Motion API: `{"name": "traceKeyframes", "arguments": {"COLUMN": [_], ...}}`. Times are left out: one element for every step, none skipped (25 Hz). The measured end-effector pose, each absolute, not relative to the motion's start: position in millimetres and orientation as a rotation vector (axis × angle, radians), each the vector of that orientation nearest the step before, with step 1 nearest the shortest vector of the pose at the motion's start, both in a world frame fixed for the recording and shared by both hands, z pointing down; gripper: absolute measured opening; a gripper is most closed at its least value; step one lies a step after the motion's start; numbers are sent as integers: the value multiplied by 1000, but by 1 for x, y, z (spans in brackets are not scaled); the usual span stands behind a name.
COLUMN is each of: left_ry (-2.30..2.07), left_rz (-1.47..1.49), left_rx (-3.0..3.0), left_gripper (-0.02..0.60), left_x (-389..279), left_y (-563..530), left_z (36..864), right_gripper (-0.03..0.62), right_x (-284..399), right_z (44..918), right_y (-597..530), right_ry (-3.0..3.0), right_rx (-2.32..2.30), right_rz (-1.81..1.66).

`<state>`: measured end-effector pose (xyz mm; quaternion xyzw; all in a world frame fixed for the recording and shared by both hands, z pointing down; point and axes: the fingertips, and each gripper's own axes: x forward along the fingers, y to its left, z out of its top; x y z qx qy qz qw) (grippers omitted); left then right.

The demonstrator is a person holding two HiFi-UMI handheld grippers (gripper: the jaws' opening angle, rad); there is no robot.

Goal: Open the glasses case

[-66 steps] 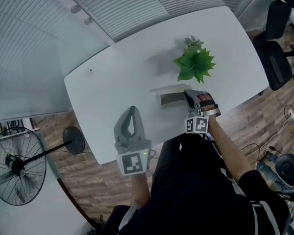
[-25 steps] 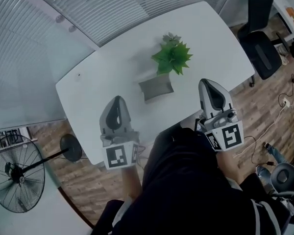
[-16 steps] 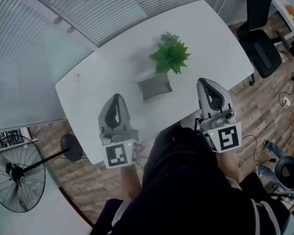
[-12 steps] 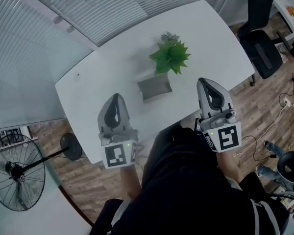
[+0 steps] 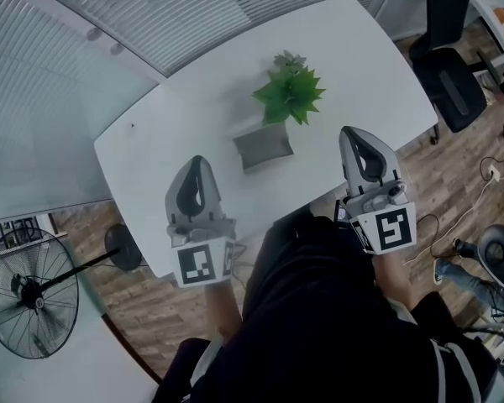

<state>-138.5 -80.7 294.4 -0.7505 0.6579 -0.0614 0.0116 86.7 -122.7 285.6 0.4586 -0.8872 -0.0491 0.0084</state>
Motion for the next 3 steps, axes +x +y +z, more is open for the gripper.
{"name": "traceKeyframes", "arguments": {"left_ry": [2054, 2056, 2057], "left_rz": [-187, -184, -182], "left_rx": [-2349, -2355, -2360], "left_gripper": [-2, -2, -2], "left_x": [-136, -135, -134], "left_y": [-82, -83, -84], "left_z": [293, 293, 292], "right_gripper": [15, 15, 15], "right_x": [88, 88, 89], "right_z": [285, 285, 285], "right_y": [-124, -125, -126], "right_ry": [-2773, -2773, -2774], "right_rx": [1438, 1442, 1444], "right_rz": [-152, -150, -147]}}
